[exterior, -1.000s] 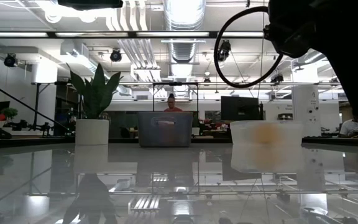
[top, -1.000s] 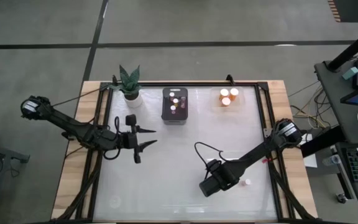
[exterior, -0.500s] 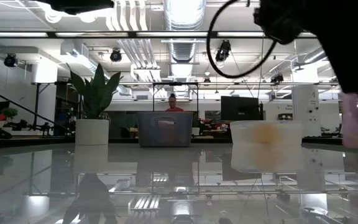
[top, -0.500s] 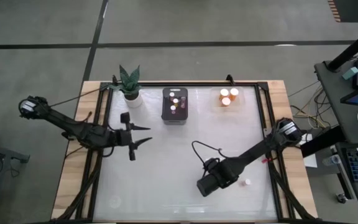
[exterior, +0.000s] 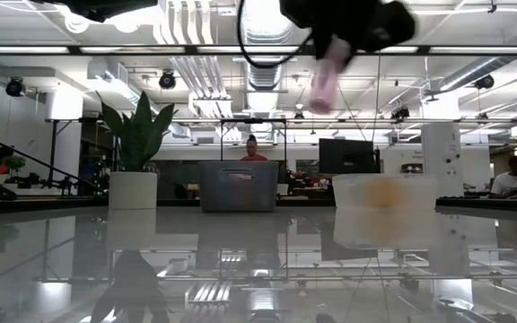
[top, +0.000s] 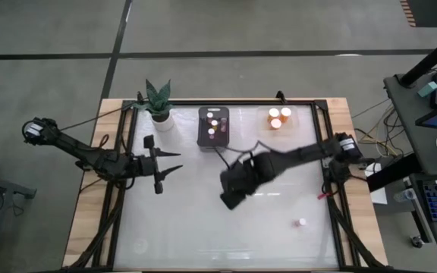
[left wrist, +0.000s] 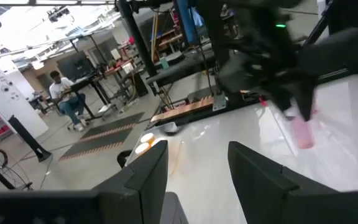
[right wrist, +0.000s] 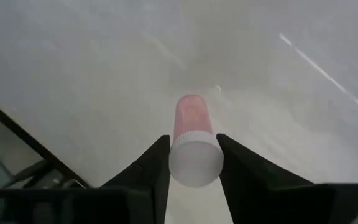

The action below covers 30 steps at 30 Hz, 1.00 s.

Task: Pick and place medicine bottles into bin by pill shape (circle, oval)
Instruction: Put the small pink pill bottle into the black bin

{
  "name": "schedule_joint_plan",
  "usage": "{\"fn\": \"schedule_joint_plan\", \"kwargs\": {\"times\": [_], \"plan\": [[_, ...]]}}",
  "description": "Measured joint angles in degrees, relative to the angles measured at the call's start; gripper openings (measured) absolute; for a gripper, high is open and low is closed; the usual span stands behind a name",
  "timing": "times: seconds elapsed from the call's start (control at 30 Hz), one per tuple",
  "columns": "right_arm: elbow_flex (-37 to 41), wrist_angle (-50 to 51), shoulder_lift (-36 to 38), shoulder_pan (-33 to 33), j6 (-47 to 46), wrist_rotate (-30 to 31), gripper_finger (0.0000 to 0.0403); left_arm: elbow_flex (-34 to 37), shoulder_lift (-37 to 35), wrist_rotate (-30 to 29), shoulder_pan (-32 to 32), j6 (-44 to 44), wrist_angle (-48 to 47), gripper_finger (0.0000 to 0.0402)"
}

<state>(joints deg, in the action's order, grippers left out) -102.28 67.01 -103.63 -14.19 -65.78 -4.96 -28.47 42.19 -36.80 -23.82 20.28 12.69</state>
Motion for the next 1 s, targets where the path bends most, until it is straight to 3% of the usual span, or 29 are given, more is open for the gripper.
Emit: {"fn": "schedule_joint_plan", "kwargs": {"times": [0.47,0.87,1.0], "plan": [[-13.2,0.0,-1.7,17.5,24.3,0.2,0.0108,0.0,0.0,0.0,0.0,0.2,0.2,0.0153],[-31.9,7.1,-16.9,29.2,46.1,-1.9,0.0107,0.0,0.1,0.0,0.1,0.2,0.3,0.0153],[-31.6,9.0,-19.7,32.5,57.0,-2.6,0.0107,0.0,0.0,0.0,0.1,0.2,0.2,0.0153]]}}
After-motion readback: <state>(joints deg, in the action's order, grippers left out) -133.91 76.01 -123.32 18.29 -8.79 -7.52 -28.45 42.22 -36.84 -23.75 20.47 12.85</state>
